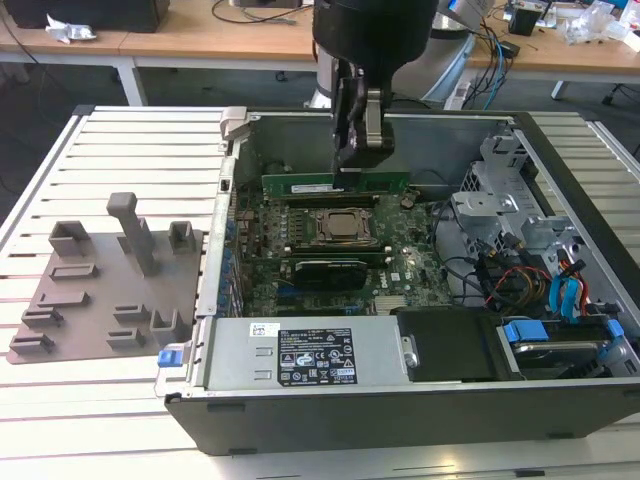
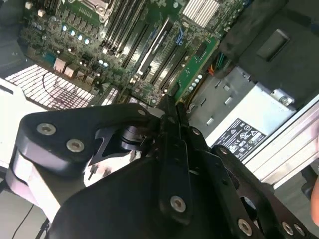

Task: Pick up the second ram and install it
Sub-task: 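Pick up the second ram and move it above second insertion slot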

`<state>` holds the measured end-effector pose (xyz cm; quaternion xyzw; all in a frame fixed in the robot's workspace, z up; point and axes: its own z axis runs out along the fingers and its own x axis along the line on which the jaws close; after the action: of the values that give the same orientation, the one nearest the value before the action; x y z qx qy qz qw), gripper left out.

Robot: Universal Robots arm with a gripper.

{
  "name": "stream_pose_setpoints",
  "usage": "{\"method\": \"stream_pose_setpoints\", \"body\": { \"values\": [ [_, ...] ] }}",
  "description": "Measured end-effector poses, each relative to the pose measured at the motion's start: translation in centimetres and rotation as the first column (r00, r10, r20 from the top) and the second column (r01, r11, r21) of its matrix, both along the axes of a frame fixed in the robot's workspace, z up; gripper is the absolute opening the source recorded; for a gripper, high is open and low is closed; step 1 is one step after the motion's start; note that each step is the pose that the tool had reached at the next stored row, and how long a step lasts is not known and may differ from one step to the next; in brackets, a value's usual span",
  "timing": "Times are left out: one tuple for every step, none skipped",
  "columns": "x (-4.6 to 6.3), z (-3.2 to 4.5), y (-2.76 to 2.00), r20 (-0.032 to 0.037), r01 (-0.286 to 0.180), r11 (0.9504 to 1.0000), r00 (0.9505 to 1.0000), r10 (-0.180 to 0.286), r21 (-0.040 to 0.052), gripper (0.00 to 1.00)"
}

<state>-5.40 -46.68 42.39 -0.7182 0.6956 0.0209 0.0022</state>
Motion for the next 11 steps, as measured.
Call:
{"method": "stream_pose_setpoints", "body": {
  "values": [
    [0.7,0.0,0.0,0.0,0.0,1.0,1.0,0.0,0.0,0.13],
    [1.3,0.0,0.0,0.0,0.0,1.0,1.0,0.0,0.0,0.13],
    [1.8,0.0,0.0,0.0,0.0,1.0,1.0,0.0,0.0,0.13],
    [2.3,-0.01,0.0,0.0,0.0,1.0,1.0,0.0,0.0,0.13],
    [2.7,-0.02,0.0,0.0,0.0,1.0,1.0,0.0,0.0,0.13],
    [2.8,-0.02,0.0,0.0,0.0,1.0,1.0,0.0,-0.0001,0.13],
    [2.8,-0.02,0.0,0.0,0.0,1.0,1.0,0.0,-0.0001,0.13],
    [2.8,-0.02,0.0,0.0,0.0,1.0,1.0,0.0,0.0,0.13],
    [2.8,-0.02,0.0,0.0,0.0,1.0,1.0,0.0,0.0,0.13],
    [2.8,-0.02,0.0,0.0,0.0,1.0,1.0,0.0,0.0,0.13],
    [2.8,-0.03,0.0,0.0,0.001,1.0,1.0,-0.001,0.0001,0.13]
  ]
}}
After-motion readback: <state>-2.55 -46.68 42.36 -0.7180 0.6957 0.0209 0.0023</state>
